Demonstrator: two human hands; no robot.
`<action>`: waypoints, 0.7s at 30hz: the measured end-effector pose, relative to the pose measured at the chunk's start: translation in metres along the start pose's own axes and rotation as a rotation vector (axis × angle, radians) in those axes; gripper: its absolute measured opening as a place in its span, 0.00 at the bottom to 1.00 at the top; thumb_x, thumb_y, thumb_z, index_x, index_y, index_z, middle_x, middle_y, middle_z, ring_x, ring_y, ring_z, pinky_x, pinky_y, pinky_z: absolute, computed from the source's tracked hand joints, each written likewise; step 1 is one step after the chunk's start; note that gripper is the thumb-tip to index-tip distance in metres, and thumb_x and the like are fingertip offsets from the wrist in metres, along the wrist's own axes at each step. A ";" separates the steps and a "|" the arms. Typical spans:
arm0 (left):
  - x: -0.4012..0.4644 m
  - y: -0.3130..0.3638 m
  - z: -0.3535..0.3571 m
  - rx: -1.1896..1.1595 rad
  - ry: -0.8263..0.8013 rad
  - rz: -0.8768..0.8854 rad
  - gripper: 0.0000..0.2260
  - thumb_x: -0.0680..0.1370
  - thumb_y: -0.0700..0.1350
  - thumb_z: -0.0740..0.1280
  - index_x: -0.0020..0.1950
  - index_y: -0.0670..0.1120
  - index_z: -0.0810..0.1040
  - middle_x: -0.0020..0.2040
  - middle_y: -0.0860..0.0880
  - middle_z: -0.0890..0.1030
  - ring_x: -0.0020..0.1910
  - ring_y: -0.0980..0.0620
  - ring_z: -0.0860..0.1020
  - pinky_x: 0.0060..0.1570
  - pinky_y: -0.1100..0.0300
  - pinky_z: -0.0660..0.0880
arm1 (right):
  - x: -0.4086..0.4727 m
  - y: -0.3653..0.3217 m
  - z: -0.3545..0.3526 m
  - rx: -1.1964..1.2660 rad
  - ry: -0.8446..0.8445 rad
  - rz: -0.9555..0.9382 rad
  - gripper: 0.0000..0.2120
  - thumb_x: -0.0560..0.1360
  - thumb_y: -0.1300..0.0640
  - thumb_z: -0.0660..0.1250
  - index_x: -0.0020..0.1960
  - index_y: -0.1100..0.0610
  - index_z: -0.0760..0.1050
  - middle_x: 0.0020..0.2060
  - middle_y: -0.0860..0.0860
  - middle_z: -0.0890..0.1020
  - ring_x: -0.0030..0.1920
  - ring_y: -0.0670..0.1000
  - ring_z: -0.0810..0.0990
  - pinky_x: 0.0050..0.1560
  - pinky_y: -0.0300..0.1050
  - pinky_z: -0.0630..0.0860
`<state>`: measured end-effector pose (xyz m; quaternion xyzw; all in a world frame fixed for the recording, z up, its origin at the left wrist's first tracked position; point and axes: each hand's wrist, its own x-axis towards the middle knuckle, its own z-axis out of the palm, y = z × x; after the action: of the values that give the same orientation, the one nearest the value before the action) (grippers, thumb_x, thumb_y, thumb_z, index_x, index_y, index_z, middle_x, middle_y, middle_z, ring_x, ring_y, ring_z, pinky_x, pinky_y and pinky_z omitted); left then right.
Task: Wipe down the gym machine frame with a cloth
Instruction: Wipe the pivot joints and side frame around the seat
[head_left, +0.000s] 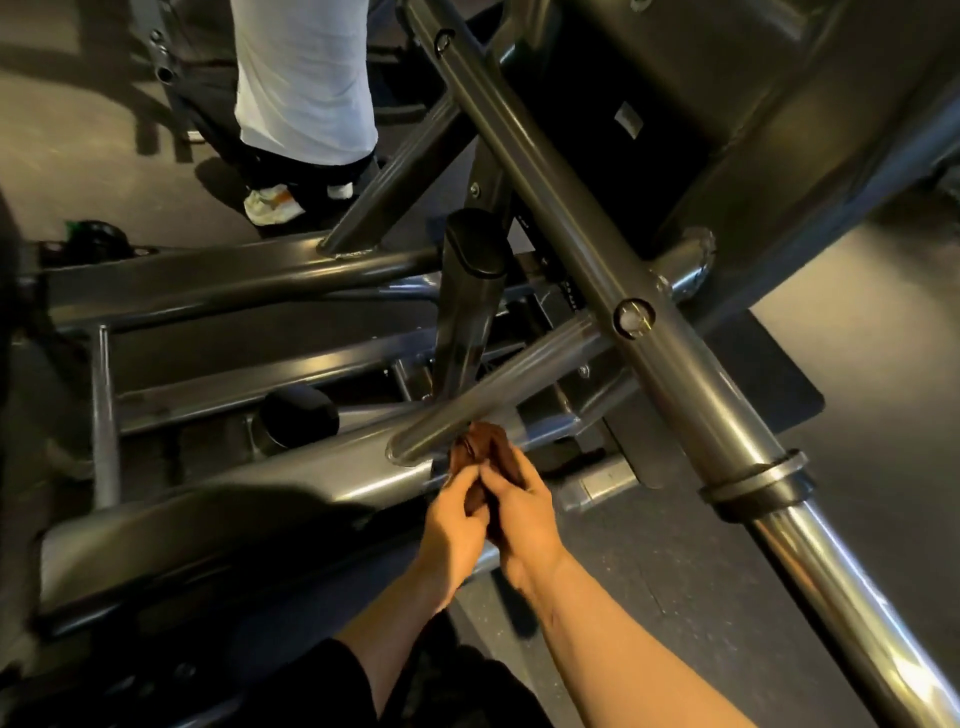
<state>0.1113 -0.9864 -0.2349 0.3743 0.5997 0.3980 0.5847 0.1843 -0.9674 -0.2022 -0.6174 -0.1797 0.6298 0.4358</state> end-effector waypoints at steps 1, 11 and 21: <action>-0.004 0.003 0.001 0.048 -0.033 0.001 0.17 0.76 0.29 0.63 0.55 0.50 0.77 0.55 0.44 0.80 0.53 0.49 0.79 0.56 0.62 0.74 | 0.005 0.004 -0.004 0.036 0.047 0.034 0.16 0.78 0.70 0.62 0.63 0.61 0.76 0.54 0.61 0.83 0.53 0.59 0.82 0.55 0.51 0.79; 0.020 -0.005 -0.018 0.603 0.153 0.048 0.38 0.79 0.37 0.64 0.79 0.49 0.41 0.80 0.48 0.43 0.78 0.47 0.52 0.68 0.65 0.55 | 0.069 -0.002 -0.012 -0.408 0.320 -0.307 0.20 0.76 0.69 0.59 0.65 0.56 0.76 0.59 0.55 0.79 0.60 0.56 0.77 0.63 0.42 0.73; 0.034 -0.020 0.014 0.668 0.257 0.126 0.43 0.74 0.34 0.66 0.78 0.41 0.39 0.79 0.41 0.39 0.78 0.39 0.48 0.75 0.43 0.55 | 0.126 0.013 -0.039 -1.433 -0.050 -0.698 0.25 0.78 0.59 0.56 0.73 0.45 0.67 0.77 0.48 0.60 0.76 0.59 0.57 0.72 0.62 0.62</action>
<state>0.1246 -0.9625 -0.2666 0.5278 0.7411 0.2591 0.3241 0.2349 -0.8899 -0.2966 -0.6409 -0.7338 0.2017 0.1006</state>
